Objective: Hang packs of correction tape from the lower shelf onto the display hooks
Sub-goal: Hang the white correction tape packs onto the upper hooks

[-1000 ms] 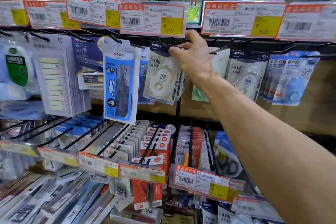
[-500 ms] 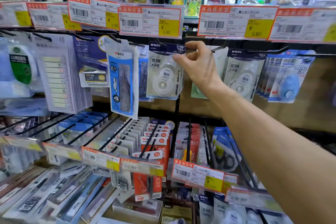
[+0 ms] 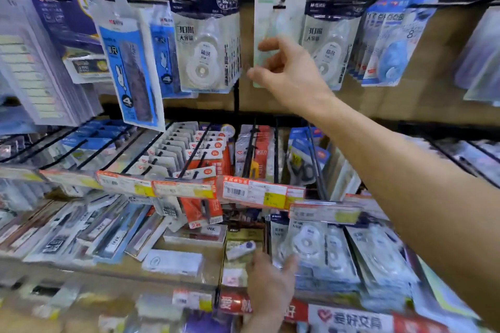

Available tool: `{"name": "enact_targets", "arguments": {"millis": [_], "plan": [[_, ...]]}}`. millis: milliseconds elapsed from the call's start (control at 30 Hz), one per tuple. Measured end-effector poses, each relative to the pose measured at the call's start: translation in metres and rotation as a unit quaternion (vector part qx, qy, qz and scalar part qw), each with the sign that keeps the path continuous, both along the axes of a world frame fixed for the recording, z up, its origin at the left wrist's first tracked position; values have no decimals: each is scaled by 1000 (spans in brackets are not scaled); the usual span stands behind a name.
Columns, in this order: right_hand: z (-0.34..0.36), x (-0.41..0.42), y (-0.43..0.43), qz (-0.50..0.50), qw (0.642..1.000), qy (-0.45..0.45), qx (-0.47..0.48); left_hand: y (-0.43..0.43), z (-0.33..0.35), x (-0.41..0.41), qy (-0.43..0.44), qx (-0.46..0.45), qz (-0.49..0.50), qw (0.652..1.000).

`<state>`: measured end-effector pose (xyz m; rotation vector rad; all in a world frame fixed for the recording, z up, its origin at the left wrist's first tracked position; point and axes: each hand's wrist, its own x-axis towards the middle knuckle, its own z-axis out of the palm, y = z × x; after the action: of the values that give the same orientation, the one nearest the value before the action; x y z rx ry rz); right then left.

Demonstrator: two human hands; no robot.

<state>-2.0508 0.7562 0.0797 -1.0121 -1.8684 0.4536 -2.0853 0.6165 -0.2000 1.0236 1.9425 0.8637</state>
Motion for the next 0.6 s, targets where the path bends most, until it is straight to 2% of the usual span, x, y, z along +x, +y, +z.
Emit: {"name": "enact_targets", "arguments": {"millis": [200,333,400,500,533,600], "plan": [[-2,54,-66,26,998,-51,-31,8,8,5,82,38,1,996],[-24,105,-138,108,985,-41,-126,16,14,7,113,29,-21,993],[-45,130,-169,151,952,-76,-254,21,12,9,138,34,-52,988],[-92,155,-193,173,876,-154,-423,24,16,13,173,22,-87,981],[-112,161,-194,150,863,-160,-455,26,17,14,170,6,-98,981],[-158,174,-186,61,865,-152,-474,28,20,17,158,-28,-116,980]]}}
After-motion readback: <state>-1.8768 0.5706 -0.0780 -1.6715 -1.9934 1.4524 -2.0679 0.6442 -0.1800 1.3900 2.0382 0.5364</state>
